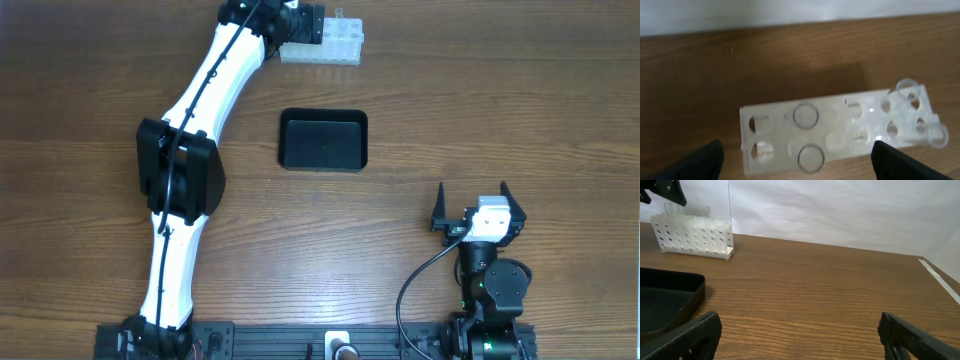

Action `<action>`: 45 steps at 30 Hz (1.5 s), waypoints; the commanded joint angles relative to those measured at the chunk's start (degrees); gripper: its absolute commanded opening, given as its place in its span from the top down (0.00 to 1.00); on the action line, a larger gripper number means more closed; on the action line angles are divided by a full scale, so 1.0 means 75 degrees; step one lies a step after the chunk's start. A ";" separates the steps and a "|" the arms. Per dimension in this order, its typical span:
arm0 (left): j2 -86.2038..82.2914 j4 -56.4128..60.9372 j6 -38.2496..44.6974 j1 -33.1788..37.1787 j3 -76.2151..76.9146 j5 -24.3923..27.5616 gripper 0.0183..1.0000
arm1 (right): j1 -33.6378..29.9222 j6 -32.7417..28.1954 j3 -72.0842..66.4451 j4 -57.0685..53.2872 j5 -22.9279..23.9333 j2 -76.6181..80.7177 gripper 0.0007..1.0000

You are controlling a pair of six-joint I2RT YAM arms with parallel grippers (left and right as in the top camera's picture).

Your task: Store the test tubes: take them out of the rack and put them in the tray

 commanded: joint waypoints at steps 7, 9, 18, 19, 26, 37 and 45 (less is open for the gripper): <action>0.0283 0.0181 -0.0058 -0.0111 0.0189 0.0219 0.12 | 0.0047 0.0041 -0.0041 -0.0026 -0.0070 -0.0061 0.01; 0.0300 0.0178 -0.0058 -0.0137 0.0189 0.0219 0.14 | 0.0047 0.0038 -0.0041 -0.0026 -0.0070 -0.0061 0.01; 0.0385 0.0146 -0.0058 -0.0236 0.0189 0.0213 0.23 | 0.0047 0.0041 -0.0041 -0.0026 -0.0070 -0.0061 0.01; 0.0385 0.0149 -0.0058 -0.0236 0.0189 0.0213 0.23 | 0.0047 0.0041 -0.0041 -0.0026 -0.0070 -0.0061 0.01; 0.0385 0.0143 -0.0090 -0.0236 0.0189 -0.0003 0.24 | 0.0047 0.0038 -0.0041 -0.0026 -0.0070 -0.0061 0.01; 0.0385 0.0055 -0.0315 -0.0230 0.0189 -0.0414 0.25 | 0.0047 0.0038 -0.0041 -0.0026 -0.0070 -0.0061 0.01; 0.0385 0.0058 -0.0379 -0.0230 0.0189 -0.0420 0.34 | 0.0047 0.0041 -0.0041 -0.0026 -0.0070 -0.0061 0.01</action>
